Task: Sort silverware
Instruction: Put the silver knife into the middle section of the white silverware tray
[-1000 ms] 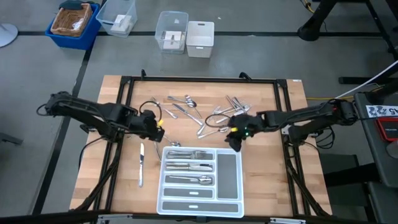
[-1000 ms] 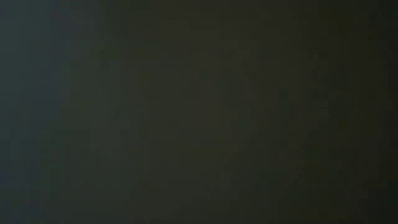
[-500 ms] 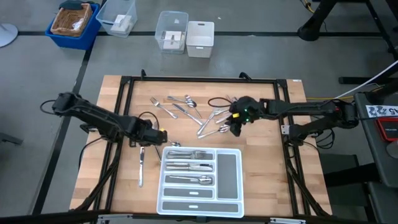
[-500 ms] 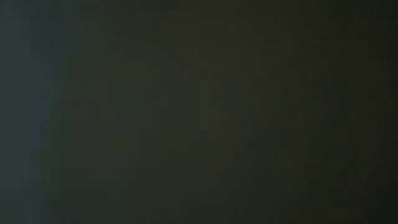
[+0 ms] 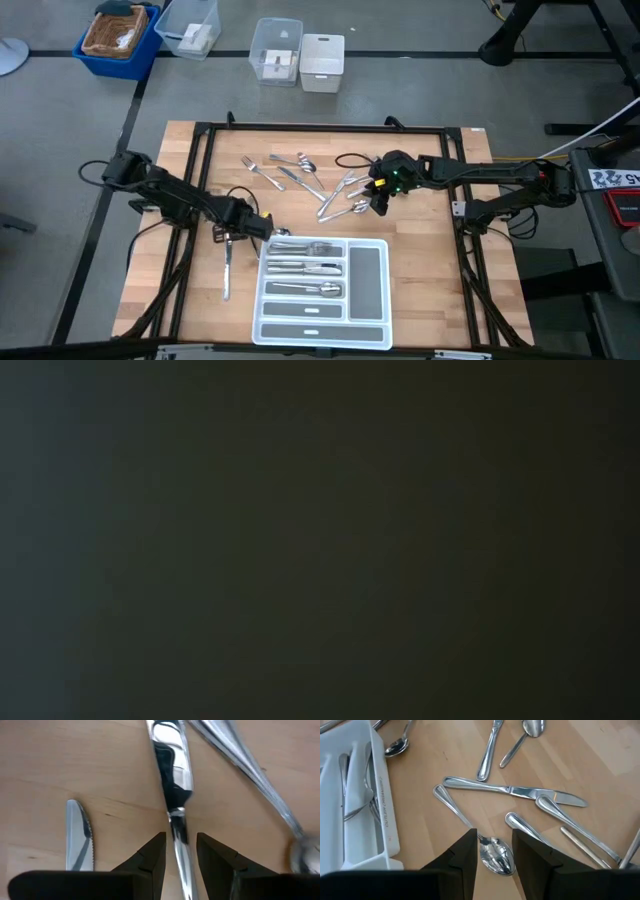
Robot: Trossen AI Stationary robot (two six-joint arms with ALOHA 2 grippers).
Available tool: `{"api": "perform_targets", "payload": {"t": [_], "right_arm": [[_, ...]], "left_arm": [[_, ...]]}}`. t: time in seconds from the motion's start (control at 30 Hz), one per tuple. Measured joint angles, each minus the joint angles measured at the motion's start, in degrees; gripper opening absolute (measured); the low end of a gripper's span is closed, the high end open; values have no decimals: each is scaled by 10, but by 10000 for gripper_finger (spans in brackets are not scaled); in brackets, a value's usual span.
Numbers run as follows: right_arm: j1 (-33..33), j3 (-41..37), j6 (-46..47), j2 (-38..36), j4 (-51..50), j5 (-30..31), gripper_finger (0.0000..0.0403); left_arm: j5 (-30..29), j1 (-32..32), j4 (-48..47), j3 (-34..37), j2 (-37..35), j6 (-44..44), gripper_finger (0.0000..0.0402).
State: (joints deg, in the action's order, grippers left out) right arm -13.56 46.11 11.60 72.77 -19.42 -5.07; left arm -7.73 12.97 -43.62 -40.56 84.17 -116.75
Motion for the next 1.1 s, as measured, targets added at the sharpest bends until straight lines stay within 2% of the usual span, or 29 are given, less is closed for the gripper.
{"api": "perform_targets", "payload": {"t": [0.27, 0.57, 0.77, 1.1], "right_arm": [[0, 0, -2, 0, 0, 1, 124], [0, 0, -2, 0, 0, 1, 124], [0, 0, -2, 0, 0, 1, 124], [0, 0, -2, 0, 0, 1, 124]], "left_arm": [[1, 0, 2, -3, 38, 0, 93], [5, 0, -6, -2, 40, 43, 15], [7, 0, -4, 0, 31, 69, 22], [-14, 0, -7, 3, -41, 123, 7]]}}
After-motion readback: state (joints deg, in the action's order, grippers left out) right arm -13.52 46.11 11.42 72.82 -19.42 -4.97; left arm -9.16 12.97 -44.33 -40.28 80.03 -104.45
